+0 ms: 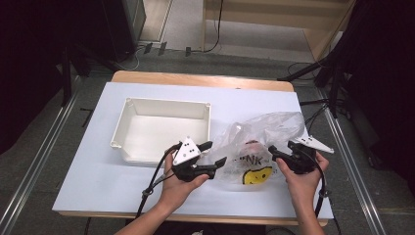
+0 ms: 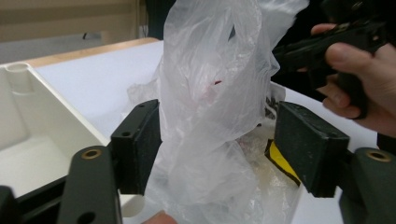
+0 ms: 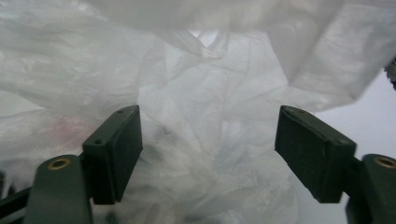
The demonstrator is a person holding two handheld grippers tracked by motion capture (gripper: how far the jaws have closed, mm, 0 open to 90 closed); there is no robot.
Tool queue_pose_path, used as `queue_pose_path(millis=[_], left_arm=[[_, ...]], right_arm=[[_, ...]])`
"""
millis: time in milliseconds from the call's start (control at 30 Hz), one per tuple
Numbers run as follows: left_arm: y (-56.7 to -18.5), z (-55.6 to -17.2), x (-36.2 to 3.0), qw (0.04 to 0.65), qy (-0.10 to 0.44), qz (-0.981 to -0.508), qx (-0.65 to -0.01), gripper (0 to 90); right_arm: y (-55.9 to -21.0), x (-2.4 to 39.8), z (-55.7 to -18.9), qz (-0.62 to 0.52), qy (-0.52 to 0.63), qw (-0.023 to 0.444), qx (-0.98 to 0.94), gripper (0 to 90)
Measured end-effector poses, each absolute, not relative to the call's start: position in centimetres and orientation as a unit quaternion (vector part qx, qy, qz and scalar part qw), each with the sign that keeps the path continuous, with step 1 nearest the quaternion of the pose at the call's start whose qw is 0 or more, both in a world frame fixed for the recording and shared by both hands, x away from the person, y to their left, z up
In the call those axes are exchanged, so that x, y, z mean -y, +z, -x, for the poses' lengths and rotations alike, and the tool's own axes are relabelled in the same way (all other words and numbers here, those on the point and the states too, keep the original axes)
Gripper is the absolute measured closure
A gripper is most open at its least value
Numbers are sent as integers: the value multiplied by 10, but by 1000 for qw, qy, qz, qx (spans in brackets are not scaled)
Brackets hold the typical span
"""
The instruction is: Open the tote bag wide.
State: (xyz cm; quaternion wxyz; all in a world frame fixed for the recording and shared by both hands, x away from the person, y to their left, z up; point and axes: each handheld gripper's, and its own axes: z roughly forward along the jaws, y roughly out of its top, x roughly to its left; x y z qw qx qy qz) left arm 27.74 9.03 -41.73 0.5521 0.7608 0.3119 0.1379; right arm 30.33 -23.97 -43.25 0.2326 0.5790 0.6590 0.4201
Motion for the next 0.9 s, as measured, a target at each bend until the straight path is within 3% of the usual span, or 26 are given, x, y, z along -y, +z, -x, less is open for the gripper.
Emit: queue_pose_path(millis=[167,233,667,900], left_arm=[[-426,-286,-89,523,107,-780,-326,725],[-429,-288,-88,516,98,-785,-328,793],[-441,-288,-82,490,96,-803,-327,860],[-450,-286,-76,476,91,-813,-322,879]], right_arm=[[-422,244,-289,-564,433,254,-656,139],[-416,246,-283,-556,445,267,-649,133],[-360,262,-260,-524,512,319,-601,140],[-355,238,-267,-485,527,336,-612,141]])
